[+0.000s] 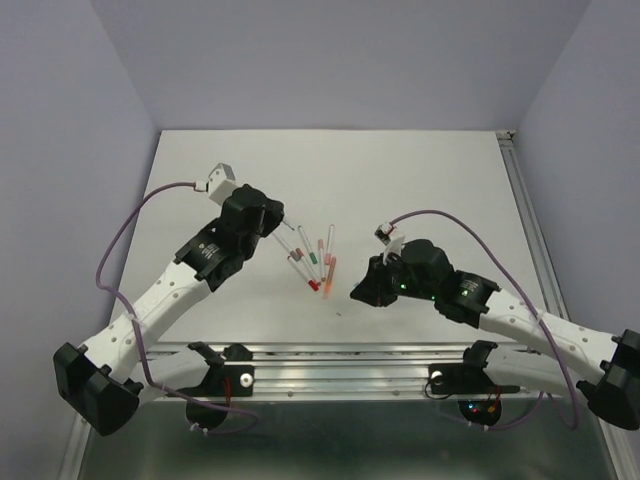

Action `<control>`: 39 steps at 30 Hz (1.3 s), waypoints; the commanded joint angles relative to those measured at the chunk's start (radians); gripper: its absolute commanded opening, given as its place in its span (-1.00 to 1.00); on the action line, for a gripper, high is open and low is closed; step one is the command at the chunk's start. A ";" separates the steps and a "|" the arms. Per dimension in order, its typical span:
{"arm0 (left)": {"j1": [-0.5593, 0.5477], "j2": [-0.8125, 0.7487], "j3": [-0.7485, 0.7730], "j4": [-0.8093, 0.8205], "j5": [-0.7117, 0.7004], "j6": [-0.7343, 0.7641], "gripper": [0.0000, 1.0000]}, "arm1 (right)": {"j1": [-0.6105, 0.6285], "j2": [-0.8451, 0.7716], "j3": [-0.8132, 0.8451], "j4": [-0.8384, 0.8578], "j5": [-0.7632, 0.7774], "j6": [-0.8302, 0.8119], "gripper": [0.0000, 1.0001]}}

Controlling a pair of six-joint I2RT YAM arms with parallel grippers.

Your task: Open the pen caps

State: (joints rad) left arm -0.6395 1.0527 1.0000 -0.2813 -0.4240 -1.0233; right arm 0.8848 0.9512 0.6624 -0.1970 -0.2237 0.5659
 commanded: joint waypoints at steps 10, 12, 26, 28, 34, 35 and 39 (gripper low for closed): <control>0.251 0.187 0.016 -0.259 0.034 0.132 -1.00 | -0.366 0.296 0.178 -0.269 0.444 -0.044 -0.99; 0.317 0.219 -0.015 -0.240 0.050 0.149 -1.00 | -0.398 0.336 0.183 -0.280 0.472 -0.060 -0.99; 0.587 0.394 -0.109 -0.131 0.145 0.183 -0.92 | -0.465 0.429 0.146 -0.249 0.445 -0.107 -0.56; 0.612 0.414 -0.104 -0.140 0.177 0.169 -0.93 | -0.465 0.425 0.143 -0.249 0.442 -0.107 -0.46; 0.632 0.435 -0.083 -0.186 0.206 0.004 -1.00 | -0.465 0.408 0.131 -0.243 0.431 -0.107 -0.36; 0.632 0.440 -0.072 -0.205 0.200 -0.021 -1.00 | -0.465 0.408 0.128 -0.243 0.432 -0.106 -0.35; 0.659 0.467 -0.017 -0.281 0.192 -0.141 -1.00 | -0.466 0.400 0.118 -0.245 0.429 -0.106 -0.35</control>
State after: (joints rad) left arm -0.0017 1.5082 0.9150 -0.4797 -0.2245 -1.0298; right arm 0.4244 1.3823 0.7773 -0.4496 0.2020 0.4675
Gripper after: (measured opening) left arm 0.255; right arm 0.323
